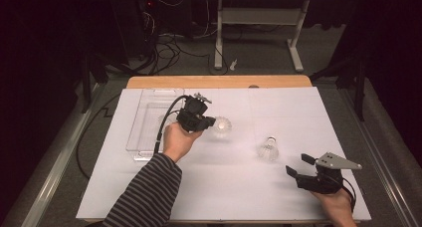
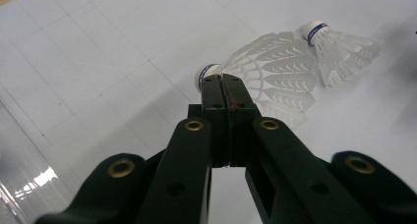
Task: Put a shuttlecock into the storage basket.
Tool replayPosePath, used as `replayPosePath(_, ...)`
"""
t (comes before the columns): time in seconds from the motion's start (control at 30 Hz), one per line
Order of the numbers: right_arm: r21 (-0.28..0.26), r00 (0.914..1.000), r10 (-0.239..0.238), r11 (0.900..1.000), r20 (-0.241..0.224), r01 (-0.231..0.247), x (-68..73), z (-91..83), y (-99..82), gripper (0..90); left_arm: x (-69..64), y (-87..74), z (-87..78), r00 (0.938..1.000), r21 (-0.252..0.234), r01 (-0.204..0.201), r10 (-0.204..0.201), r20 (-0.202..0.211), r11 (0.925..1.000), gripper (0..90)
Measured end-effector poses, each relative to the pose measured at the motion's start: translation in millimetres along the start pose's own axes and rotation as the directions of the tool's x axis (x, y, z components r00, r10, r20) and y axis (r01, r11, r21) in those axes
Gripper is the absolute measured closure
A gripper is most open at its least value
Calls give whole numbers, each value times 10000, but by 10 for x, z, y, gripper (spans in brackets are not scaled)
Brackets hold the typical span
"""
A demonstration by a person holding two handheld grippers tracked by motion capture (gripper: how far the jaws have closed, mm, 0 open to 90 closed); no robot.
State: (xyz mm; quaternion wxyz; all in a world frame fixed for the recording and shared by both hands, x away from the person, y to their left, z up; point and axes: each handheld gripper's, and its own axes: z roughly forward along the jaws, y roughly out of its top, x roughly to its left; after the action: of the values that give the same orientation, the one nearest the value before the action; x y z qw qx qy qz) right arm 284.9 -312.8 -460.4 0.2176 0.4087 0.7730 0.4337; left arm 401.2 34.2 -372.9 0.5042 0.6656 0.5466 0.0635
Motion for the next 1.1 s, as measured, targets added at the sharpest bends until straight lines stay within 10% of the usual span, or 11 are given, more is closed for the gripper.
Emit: replayPosePath(1.1, -63, 9999, 166, 9998, 37, -166, -11, -13, -1, 269, 191, 79, -405, 9995, -650, 239, -251, -175, 9976, 896)
